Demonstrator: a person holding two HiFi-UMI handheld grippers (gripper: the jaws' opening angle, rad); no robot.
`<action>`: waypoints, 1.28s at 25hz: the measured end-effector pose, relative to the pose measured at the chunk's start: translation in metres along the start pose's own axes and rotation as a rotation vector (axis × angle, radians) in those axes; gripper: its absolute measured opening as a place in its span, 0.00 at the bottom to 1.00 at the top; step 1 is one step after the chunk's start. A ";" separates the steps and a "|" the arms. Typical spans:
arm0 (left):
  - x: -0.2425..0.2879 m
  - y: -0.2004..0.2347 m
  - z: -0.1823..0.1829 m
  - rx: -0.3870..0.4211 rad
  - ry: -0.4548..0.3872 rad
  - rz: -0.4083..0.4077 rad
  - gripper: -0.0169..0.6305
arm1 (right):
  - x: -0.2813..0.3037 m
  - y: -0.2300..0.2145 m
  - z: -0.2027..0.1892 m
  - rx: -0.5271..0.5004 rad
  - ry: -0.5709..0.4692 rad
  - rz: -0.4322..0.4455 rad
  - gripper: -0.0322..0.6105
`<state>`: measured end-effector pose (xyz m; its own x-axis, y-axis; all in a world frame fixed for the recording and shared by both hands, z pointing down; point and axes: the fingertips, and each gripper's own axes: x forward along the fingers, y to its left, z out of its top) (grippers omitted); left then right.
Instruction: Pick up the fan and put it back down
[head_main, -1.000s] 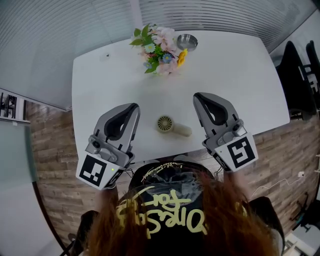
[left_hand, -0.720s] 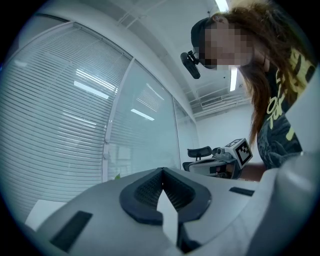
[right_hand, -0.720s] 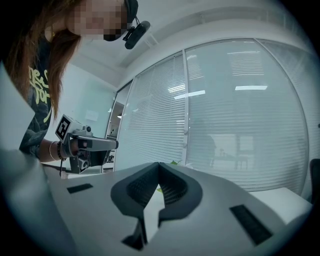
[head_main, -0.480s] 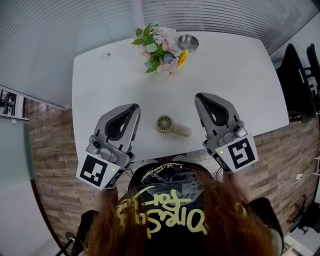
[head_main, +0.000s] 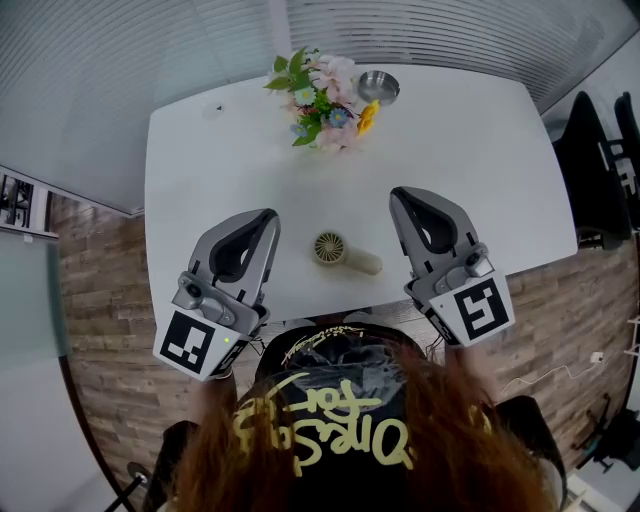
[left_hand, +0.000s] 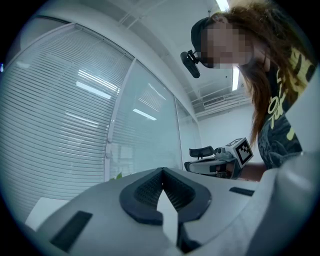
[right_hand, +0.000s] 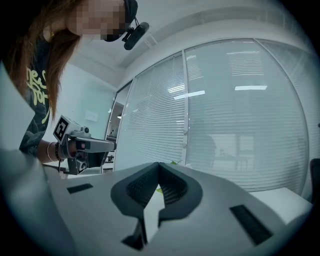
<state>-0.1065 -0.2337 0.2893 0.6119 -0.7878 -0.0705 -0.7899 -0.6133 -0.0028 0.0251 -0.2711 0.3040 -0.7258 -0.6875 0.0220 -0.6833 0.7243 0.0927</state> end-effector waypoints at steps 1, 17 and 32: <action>0.001 -0.001 0.003 -0.002 -0.013 -0.004 0.01 | 0.001 0.000 0.000 -0.002 0.001 0.001 0.05; -0.001 0.001 -0.007 0.004 0.040 0.011 0.01 | 0.004 0.001 -0.002 -0.014 0.012 0.008 0.05; 0.002 0.003 -0.007 0.025 0.053 0.020 0.01 | 0.007 -0.001 0.000 -0.029 0.010 0.022 0.05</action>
<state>-0.1072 -0.2369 0.2966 0.5968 -0.8022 -0.0175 -0.8023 -0.5963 -0.0268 0.0210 -0.2769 0.3038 -0.7394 -0.6724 0.0342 -0.6648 0.7372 0.1207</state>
